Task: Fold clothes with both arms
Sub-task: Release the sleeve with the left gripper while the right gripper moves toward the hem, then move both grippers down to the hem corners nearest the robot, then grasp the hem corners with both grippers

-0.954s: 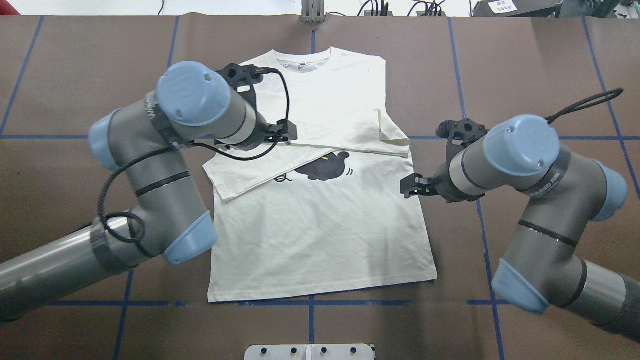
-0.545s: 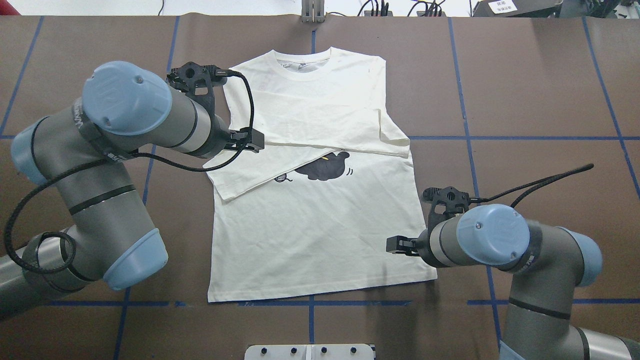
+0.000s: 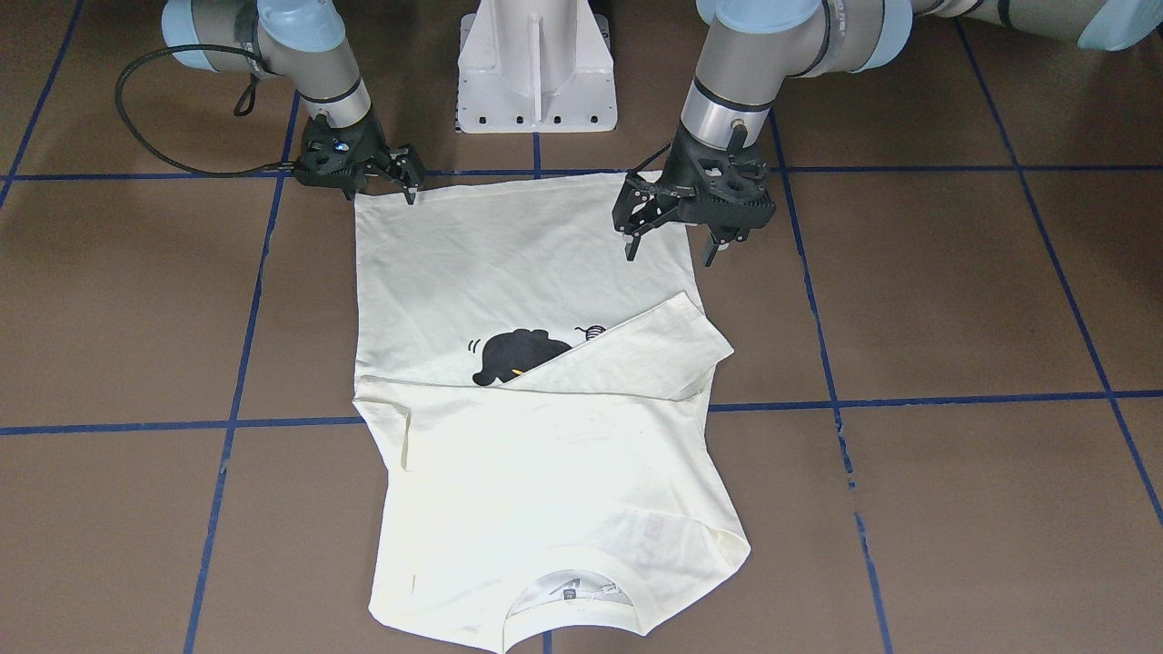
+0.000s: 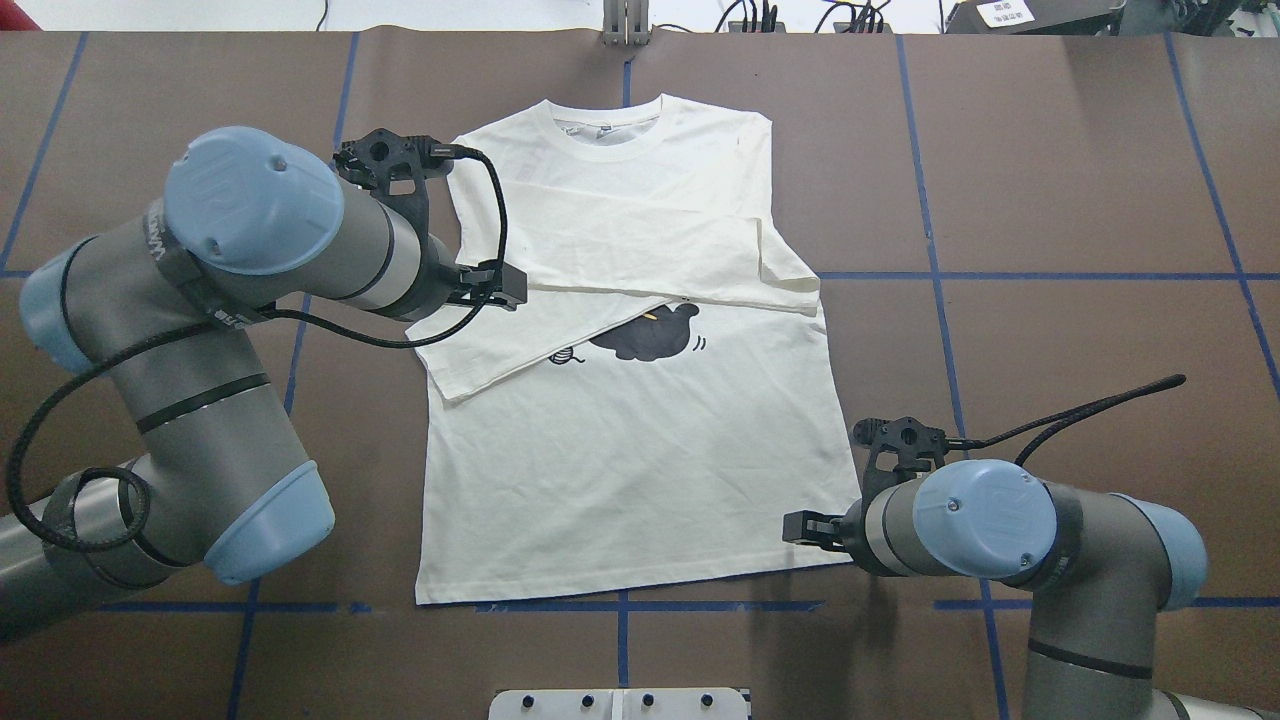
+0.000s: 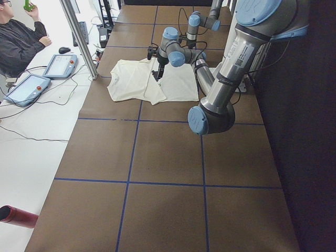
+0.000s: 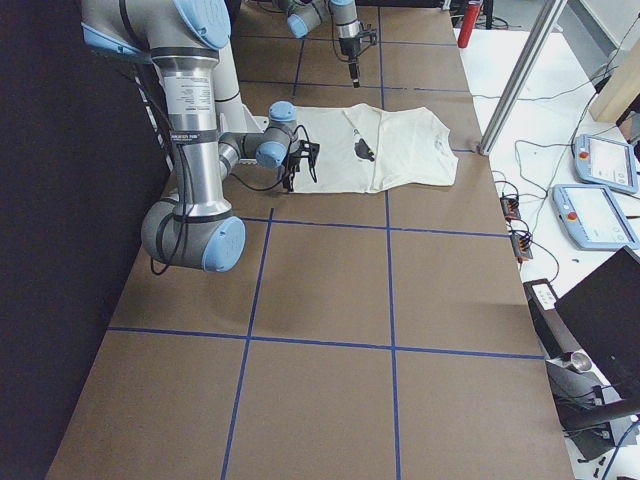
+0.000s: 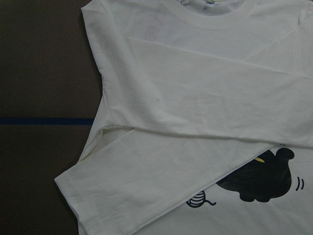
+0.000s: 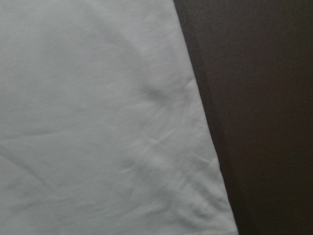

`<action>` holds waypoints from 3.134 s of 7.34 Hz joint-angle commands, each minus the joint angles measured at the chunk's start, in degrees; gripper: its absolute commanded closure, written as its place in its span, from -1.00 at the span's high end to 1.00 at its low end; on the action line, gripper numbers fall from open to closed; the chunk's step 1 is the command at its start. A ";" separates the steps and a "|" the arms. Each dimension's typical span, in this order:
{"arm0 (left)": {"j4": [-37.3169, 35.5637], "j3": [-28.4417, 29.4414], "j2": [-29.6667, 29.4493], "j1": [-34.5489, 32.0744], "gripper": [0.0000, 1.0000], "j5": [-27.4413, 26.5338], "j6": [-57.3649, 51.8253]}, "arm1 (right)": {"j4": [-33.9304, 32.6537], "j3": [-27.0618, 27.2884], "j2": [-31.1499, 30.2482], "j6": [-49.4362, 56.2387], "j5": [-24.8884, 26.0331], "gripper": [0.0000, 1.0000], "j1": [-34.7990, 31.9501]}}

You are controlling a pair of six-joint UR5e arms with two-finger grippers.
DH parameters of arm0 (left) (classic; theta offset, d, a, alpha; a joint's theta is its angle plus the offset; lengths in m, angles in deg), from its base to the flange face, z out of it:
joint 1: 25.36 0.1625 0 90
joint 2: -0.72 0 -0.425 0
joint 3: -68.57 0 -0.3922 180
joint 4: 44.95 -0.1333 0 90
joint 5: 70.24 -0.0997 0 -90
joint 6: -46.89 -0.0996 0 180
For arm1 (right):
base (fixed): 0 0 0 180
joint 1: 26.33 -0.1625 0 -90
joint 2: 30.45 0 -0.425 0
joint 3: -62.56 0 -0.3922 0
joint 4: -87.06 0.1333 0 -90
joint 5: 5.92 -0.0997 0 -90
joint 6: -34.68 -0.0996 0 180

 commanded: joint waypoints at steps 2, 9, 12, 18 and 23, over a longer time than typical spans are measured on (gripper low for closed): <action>1.49 0.14 -0.07 0.23 0.99 0.00 0.28 | 0.00 0.01 -1.64 -0.07 -0.19 0.98 0.11; 4.31 1.99 0.37 0.40 0.98 -0.17 0.46 | 0.00 2.03 -1.55 -2.51 -0.28 -1.00 -0.06; 4.40 3.47 1.24 1.27 0.99 -0.09 3.76 | 0.00 4.83 -1.38 -2.71 -0.19 -1.00 -0.32; 6.34 -4.59 17.74 19.29 0.70 -4.56 28.66 | 0.26 5.46 -0.50 -2.71 0.07 -1.00 -2.52; 4.93 -4.87 18.57 23.43 0.58 -4.57 32.45 | 0.97 5.37 -0.23 -2.62 0.07 -1.00 -2.96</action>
